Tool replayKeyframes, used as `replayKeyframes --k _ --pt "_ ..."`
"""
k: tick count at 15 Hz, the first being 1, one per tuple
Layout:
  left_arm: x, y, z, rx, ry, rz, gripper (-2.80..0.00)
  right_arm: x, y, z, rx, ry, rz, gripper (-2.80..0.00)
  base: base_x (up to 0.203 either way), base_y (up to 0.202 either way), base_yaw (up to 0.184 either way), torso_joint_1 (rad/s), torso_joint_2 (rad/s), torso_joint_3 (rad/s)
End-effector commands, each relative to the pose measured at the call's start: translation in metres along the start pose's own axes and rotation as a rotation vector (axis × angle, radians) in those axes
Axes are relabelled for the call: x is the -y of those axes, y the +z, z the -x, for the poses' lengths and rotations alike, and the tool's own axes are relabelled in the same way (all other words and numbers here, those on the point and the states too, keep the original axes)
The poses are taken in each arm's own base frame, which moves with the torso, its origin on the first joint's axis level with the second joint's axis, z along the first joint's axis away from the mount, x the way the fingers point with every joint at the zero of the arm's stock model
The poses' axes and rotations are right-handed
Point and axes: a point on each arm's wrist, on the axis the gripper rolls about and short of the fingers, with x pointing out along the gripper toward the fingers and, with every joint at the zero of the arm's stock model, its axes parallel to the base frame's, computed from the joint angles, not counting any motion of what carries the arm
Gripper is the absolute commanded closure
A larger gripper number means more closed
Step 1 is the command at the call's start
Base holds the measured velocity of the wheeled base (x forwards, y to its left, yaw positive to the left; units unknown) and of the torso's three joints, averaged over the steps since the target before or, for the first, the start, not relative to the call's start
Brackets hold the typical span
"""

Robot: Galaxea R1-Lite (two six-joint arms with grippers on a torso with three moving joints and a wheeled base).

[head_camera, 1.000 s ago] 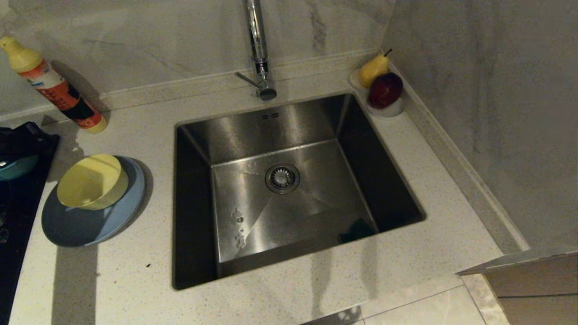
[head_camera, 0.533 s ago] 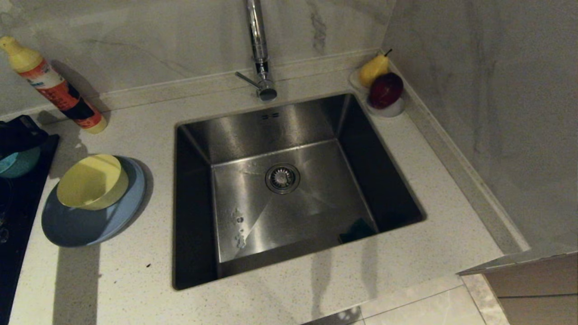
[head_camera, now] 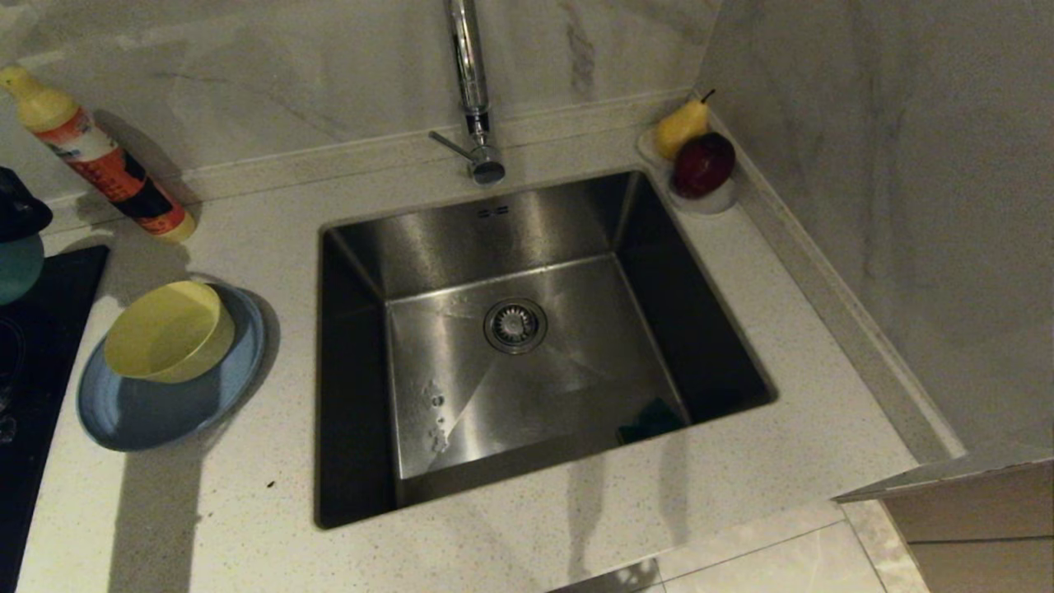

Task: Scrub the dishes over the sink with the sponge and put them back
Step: Place the bowl on the bowl

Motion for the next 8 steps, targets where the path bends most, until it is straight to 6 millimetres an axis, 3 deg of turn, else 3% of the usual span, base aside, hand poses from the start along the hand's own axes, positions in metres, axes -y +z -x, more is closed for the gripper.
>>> replayKeyframes --k 1,4,8 --pt "0.021 0.009 0.054 -0.025 -0.066 -0.031 0.00 0.000 0.000 0.000 0.000 0.001 0.001 0.00 0.000 0.000 0.000 0.000 0.00 0.000" --pt "0.041 -0.001 0.085 -0.128 -0.155 -0.067 0.00 0.000 0.000 0.000 0.000 0.001 0.001 0.00 0.000 0.000 0.000 0.000 0.00 0.000" --pt "0.057 -0.021 0.091 -0.204 -0.202 -0.120 0.00 0.000 0.000 0.000 0.000 0.001 0.001 0.00 0.000 0.000 0.000 0.000 0.00 0.000"
